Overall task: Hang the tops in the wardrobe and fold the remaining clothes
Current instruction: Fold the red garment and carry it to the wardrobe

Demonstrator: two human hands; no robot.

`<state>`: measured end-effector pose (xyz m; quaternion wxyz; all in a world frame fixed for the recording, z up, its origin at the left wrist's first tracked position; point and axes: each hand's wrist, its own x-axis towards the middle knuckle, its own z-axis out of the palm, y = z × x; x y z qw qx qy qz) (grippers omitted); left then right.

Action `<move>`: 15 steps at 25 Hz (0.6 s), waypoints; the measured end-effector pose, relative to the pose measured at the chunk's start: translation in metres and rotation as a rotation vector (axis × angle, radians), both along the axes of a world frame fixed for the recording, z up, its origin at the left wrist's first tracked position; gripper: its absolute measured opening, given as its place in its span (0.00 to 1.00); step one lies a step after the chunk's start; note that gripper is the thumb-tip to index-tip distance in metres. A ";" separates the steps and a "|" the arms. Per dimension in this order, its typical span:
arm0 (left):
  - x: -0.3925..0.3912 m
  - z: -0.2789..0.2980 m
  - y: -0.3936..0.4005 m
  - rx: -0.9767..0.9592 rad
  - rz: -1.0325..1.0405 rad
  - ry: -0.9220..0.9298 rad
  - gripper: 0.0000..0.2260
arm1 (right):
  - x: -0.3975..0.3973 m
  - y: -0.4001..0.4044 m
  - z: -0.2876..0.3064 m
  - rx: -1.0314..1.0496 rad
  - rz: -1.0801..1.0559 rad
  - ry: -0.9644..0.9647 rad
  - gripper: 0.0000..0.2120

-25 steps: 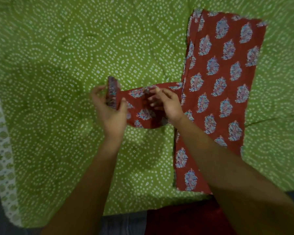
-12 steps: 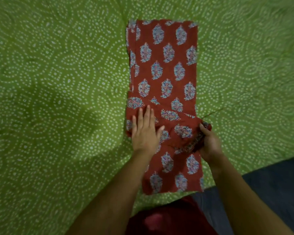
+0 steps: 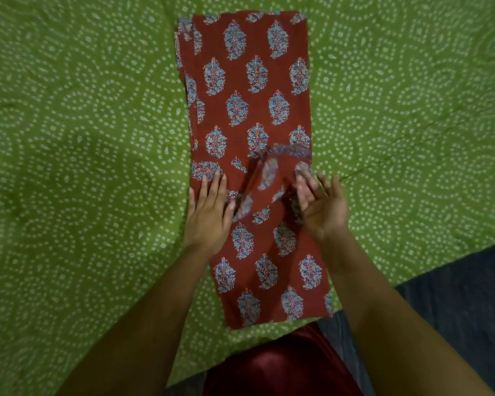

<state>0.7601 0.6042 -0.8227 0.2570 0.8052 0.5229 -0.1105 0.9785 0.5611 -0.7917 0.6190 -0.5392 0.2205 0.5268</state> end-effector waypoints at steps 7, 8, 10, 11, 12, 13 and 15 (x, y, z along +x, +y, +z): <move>-0.074 -0.010 -0.025 0.130 -0.753 0.010 0.42 | 0.063 -0.103 -0.036 0.316 2.033 -1.936 0.39; -0.075 -0.019 -0.025 0.142 -0.784 0.016 0.41 | 0.068 -0.104 -0.044 0.452 2.178 -1.991 0.37; -0.069 -0.031 -0.025 0.197 -0.805 0.005 0.38 | 0.070 -0.090 -0.060 0.661 2.214 -1.997 0.32; -0.066 -0.032 -0.025 0.228 -0.812 -0.007 0.36 | 0.068 -0.082 -0.064 0.712 2.183 -1.934 0.31; -0.062 -0.032 -0.026 0.234 -0.788 -0.037 0.35 | 0.065 -0.073 -0.065 0.681 2.140 -1.848 0.30; -0.058 -0.031 -0.024 0.191 -0.713 -0.070 0.32 | 0.064 -0.065 -0.066 0.589 2.061 -1.744 0.28; -0.044 -0.022 -0.010 0.033 -0.329 -0.146 0.21 | 0.061 -0.046 -0.056 0.264 1.858 -1.457 0.24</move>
